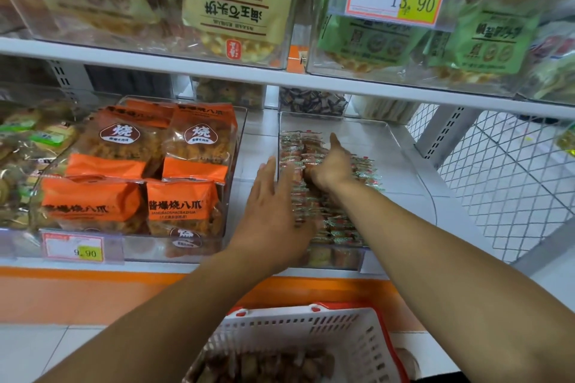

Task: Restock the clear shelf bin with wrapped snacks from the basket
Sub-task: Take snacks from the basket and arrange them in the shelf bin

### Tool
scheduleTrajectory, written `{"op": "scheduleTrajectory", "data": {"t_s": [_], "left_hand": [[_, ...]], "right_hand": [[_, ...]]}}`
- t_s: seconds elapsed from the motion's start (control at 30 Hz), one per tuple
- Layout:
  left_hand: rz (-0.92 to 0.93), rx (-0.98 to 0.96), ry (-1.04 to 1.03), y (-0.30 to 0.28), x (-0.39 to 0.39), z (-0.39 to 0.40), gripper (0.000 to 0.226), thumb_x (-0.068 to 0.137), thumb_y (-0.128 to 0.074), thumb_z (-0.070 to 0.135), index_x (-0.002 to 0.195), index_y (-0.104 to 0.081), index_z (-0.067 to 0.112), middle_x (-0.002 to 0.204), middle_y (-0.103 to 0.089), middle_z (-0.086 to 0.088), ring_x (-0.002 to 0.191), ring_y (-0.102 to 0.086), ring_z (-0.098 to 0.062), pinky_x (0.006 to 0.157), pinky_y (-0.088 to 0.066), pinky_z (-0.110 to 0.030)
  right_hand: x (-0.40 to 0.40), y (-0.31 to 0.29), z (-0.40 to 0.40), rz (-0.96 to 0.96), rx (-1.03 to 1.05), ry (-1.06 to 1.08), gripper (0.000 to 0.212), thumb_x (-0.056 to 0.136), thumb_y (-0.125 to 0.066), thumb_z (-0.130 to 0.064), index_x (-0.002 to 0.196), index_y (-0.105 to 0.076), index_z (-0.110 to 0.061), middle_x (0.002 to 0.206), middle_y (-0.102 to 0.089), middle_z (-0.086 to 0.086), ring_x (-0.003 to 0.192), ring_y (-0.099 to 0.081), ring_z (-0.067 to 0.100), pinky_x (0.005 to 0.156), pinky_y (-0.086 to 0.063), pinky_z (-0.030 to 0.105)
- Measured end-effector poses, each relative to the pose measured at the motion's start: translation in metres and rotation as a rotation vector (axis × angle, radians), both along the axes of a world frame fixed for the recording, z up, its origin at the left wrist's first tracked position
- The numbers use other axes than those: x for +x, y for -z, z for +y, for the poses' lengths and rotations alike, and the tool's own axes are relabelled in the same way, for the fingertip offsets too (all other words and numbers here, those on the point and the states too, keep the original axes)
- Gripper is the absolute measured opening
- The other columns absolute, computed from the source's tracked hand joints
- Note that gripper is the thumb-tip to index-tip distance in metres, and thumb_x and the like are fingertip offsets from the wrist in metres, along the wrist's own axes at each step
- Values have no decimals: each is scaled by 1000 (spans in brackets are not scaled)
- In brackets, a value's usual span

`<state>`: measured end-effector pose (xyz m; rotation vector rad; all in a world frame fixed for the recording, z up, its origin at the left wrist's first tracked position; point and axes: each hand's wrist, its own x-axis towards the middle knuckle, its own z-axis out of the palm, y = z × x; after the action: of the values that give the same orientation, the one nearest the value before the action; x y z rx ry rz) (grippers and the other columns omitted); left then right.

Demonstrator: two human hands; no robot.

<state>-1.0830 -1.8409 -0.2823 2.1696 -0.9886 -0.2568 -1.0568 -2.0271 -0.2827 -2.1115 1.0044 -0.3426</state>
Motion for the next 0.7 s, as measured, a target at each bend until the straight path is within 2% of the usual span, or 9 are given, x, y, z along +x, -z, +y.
{"op": "scheduleTrajectory", "data": {"t_s": [0.1, 0.17, 0.23, 0.3, 0.37, 0.47, 0.57, 0.63, 0.7], "left_hand": [[-154, -152, -139, -8, -13, 21, 61, 83, -72, 31, 135, -41, 27, 145, -36, 2, 136, -27, -11, 112, -35, -37], [-273, -237, -134, -5, -20, 37, 29, 80, -71, 28, 101, -52, 28, 105, -55, 8, 101, -50, -14, 81, -48, -32], [-198, -98, -48, 9, -27, 55, 20, 77, -66, 33, 79, -46, 32, 77, -56, 12, 73, -56, -13, 57, -46, -31], [-35, 279, 49, 38, -37, 72, 20, 76, -66, 38, 76, -47, 31, 74, -58, 10, 67, -57, -14, 53, -44, -30], [50, 698, 192, 80, -52, 86, 20, 78, -71, 39, 89, -56, 31, 88, -64, 5, 78, -62, -17, 59, -47, -30], [256, 931, 381, 158, -75, 110, 32, 88, -69, 28, 113, -66, 8, 117, -68, -17, 107, -64, -33, 88, -50, -36], [446, 1056, 264, 222, -94, 142, 64, 86, -75, 26, 142, -48, 14, 139, -56, -13, 123, -57, -30, 99, -46, -37], [441, 1084, 233, 251, -105, 157, 89, 76, -83, 34, 150, -36, 19, 148, -45, -8, 130, -50, -30, 102, -44, -38], [356, 1090, 274, 273, -111, 165, 89, 81, -76, 43, 154, -30, 21, 154, -39, -8, 134, -46, -32, 104, -42, -39]], "right_hand": [[-29, -21, 31, -403, -181, 18, 73, 82, -54, 12, 148, -40, -18, 147, -43, 7, 134, -45, 24, 112, -40, 36], [-59, -28, 60, -803, -271, -53, 50, 80, -47, 11, 120, -60, -16, 121, -61, 1, 115, -57, 15, 97, -49, 29], [-91, -15, 92, -1074, -314, -183, 33, 77, -42, 11, 87, -62, -13, 87, -64, -1, 85, -62, 14, 74, -51, 27], [-121, 24, 122, -1095, -269, -284, 27, 73, -39, 13, 72, -54, -11, 72, -56, 0, 70, -56, 17, 63, -44, 29], [-153, 90, 147, -873, -186, -321, 23, 73, -41, 6, 70, -51, -14, 70, -53, -4, 67, -53, 13, 61, -40, 26], [-204, 205, 161, -53, -14, -470, 14, 81, -46, -19, 83, -59, -24, 79, -57, -14, 77, -56, 6, 70, -47, 29], [-264, 296, 149, 636, 183, -653, 49, 92, -59, -32, 137, -51, -13, 138, -53, 5, 124, -51, 20, 106, -44, 38], [-300, 326, 138, 843, 147, -605, 71, 89, -64, -38, 150, -35, -16, 150, -41, 13, 133, -44, 31, 106, -40, 37], [-313, 342, 130, 961, 54, -615, 86, 85, -62, -47, 156, -20, -22, 154, -32, 13, 135, -41, 33, 104, -39, 40]]}}
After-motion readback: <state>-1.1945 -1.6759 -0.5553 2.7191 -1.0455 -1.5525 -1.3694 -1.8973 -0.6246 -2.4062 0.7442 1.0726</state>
